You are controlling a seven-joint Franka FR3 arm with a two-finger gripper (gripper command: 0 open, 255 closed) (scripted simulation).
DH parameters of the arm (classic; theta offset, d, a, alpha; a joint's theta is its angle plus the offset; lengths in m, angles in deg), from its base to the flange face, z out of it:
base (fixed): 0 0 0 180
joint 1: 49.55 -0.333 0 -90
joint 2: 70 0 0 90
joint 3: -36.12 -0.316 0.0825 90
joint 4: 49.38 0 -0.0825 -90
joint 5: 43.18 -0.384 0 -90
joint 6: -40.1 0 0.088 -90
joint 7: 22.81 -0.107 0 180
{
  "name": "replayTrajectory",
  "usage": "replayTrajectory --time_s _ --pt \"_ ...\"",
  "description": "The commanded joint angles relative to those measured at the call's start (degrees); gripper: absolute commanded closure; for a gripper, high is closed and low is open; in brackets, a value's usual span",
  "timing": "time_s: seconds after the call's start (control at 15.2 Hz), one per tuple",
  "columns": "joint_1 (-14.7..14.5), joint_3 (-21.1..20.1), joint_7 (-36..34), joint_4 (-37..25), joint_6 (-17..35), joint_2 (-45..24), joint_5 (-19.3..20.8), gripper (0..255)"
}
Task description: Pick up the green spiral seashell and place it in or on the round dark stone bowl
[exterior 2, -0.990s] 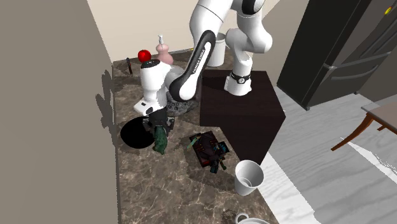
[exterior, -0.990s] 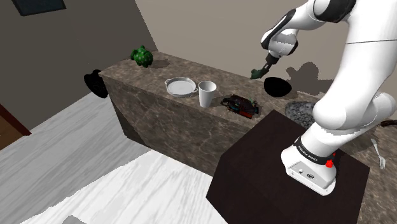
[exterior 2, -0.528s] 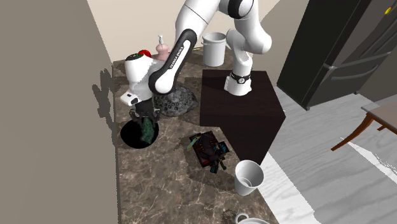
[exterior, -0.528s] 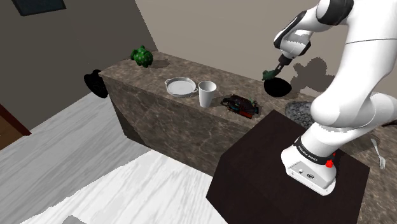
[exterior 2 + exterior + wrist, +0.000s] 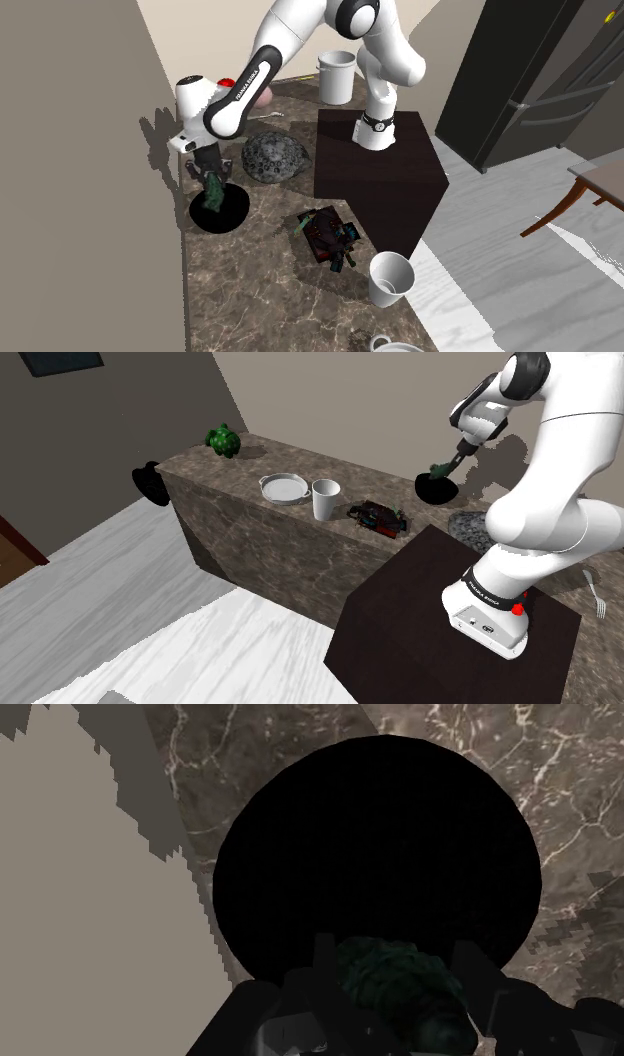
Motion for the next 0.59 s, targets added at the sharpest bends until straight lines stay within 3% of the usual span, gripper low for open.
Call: replayTrajectory --time_s 0.0,0.53 --pt "0.6 -0.3 0.6 -0.8 0.3 -1.2 -0.4 255" --pt "1.8 -2.2 2.4 -1.8 3.8 -5.8 -2.5 255"
